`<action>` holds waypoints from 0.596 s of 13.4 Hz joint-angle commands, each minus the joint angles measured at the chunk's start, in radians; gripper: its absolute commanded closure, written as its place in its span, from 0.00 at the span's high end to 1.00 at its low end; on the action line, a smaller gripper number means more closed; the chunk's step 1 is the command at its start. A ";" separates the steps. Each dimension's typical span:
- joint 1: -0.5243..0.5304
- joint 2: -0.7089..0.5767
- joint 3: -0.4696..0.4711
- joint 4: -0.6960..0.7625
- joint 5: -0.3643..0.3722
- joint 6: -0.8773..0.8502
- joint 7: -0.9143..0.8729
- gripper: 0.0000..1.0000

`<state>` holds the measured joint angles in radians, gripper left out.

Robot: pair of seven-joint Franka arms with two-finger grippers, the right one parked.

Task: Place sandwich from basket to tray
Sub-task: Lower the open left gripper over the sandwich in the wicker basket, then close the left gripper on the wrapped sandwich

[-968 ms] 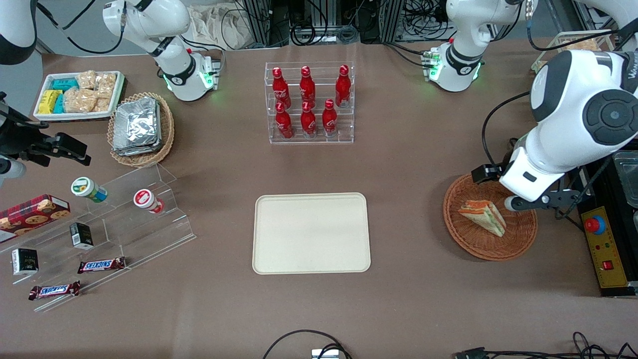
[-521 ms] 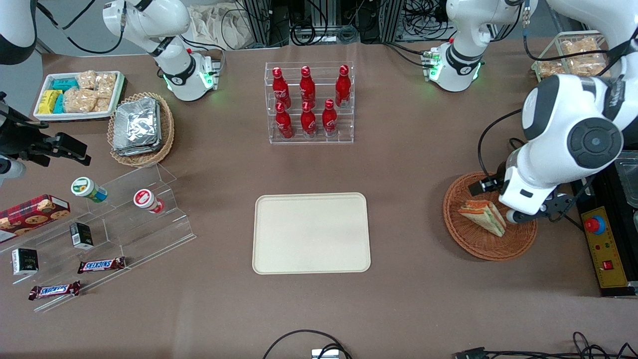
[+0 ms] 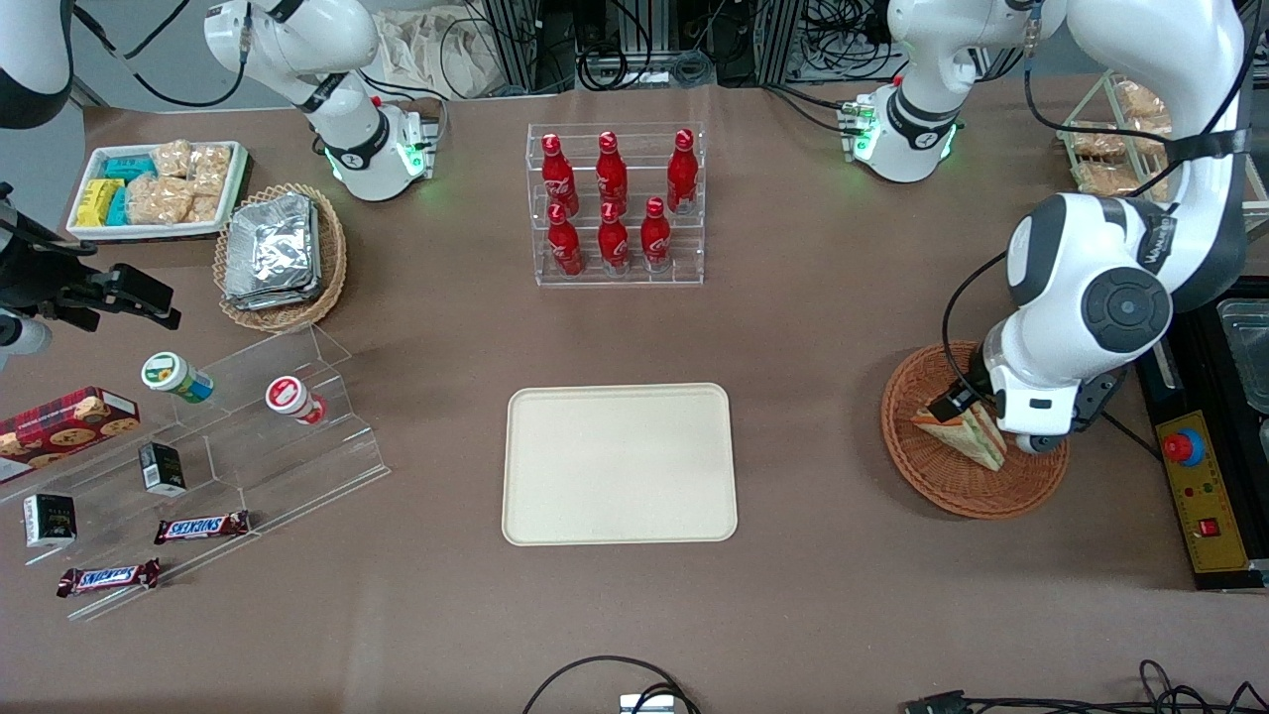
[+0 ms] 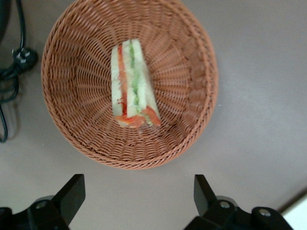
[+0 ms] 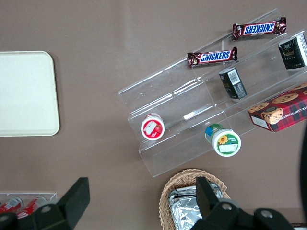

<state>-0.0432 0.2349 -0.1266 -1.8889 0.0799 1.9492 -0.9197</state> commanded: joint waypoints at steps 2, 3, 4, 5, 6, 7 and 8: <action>0.003 0.050 0.047 -0.022 0.089 0.083 -0.054 1.00; 0.003 0.061 0.065 -0.024 0.090 0.105 -0.057 1.00; 0.002 0.073 0.067 -0.018 0.090 0.109 -0.089 1.00; 0.000 0.093 0.067 -0.012 0.090 0.109 -0.149 1.00; 0.000 0.109 0.067 -0.012 0.090 0.111 -0.165 1.00; 0.000 0.130 0.067 -0.009 0.090 0.109 -0.174 1.00; 0.002 0.142 0.067 -0.010 0.092 0.106 -0.179 1.00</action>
<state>-0.0375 0.3429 -0.0593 -1.9134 0.1550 2.0530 -1.0560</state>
